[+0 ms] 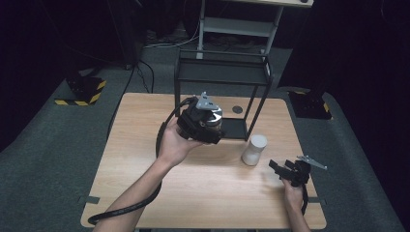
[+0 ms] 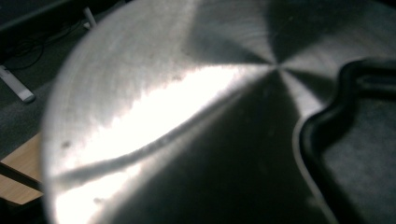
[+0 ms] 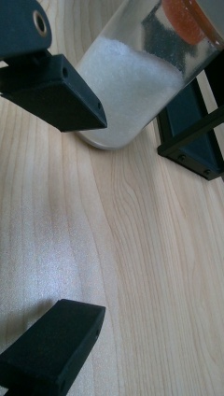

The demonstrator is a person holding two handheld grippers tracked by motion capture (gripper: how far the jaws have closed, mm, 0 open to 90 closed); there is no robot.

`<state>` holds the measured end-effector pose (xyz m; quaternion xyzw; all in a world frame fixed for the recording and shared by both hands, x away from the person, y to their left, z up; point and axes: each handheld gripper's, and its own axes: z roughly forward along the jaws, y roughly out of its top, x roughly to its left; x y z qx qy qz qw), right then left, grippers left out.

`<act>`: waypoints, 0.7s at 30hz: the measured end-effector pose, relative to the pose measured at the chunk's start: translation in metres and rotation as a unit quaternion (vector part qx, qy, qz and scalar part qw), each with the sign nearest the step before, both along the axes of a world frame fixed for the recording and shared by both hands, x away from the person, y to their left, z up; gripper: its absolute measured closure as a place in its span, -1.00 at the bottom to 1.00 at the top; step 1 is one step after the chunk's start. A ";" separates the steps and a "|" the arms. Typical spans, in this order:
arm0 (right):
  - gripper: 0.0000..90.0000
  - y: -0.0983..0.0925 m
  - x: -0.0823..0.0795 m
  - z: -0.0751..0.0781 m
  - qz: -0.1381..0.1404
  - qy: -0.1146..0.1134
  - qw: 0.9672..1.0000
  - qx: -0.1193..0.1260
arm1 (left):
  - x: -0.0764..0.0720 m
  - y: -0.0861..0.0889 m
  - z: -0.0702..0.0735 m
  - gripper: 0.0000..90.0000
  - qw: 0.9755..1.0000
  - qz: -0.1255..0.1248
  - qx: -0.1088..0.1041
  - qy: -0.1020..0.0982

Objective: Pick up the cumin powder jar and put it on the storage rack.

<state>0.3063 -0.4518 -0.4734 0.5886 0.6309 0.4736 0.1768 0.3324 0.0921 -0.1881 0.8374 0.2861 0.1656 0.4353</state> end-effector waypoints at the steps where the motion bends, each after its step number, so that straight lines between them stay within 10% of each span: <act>1: -0.81 0.000 0.000 0.000 -0.001 -0.001 1.000 0.001 | 0.001 0.000 0.002 -0.30 1.000 0.000 -0.001 0.000; 21: -0.81 -0.001 0.000 -0.001 0.002 -0.003 1.000 0.002 | 0.039 -0.003 0.048 -0.30 0.999 0.033 -0.008 -0.009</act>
